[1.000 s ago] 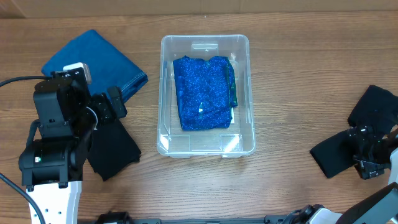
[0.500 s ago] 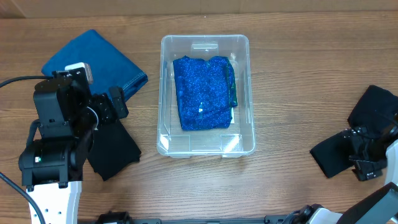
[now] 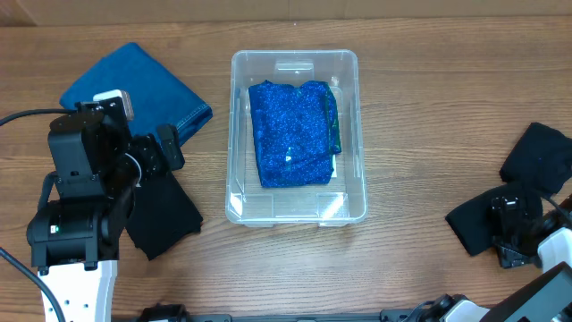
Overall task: Pack container
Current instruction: 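Move the right gripper back right and grasp the black cloth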
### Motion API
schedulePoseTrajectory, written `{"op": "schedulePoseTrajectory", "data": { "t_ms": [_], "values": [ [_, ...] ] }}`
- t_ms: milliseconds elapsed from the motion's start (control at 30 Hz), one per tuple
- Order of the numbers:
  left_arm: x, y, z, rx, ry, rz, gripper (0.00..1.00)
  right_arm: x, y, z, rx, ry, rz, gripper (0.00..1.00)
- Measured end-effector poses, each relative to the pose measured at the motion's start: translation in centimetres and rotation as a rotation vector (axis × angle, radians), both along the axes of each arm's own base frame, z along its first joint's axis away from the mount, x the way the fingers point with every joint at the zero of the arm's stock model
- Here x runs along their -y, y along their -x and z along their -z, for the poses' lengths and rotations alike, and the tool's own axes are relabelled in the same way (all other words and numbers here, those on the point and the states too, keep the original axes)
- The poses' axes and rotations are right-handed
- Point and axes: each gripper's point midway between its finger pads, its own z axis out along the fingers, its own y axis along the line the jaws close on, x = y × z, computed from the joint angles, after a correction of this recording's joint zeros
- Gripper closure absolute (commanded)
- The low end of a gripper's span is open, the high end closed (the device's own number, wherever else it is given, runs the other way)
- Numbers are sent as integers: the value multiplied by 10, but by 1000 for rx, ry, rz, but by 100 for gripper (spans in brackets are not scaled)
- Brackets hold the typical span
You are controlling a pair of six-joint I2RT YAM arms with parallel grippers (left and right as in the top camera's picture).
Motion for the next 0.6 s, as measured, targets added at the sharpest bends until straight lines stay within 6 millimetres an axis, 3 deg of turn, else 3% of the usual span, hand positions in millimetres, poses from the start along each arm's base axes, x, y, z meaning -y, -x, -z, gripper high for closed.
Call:
{"op": "schedulePoseTrajectory", "data": {
  "t_ms": [67,267,333,467,600],
  "values": [
    [0,0,0,0,1,0,0,-1,-6,0,58,14,-9,38],
    [1,0,0,0,2,2,0,-22,-11,11,149,-44,-44,75],
    [1,0,0,1,2,2,0,-26,-12,13,159,-58,-51,95],
    [1,0,0,1,2,2,0,-26,-16,12,187,-58,-55,96],
    [1,0,0,0,2,2,0,-38,-33,5,313,-98,-141,96]
  ]
}}
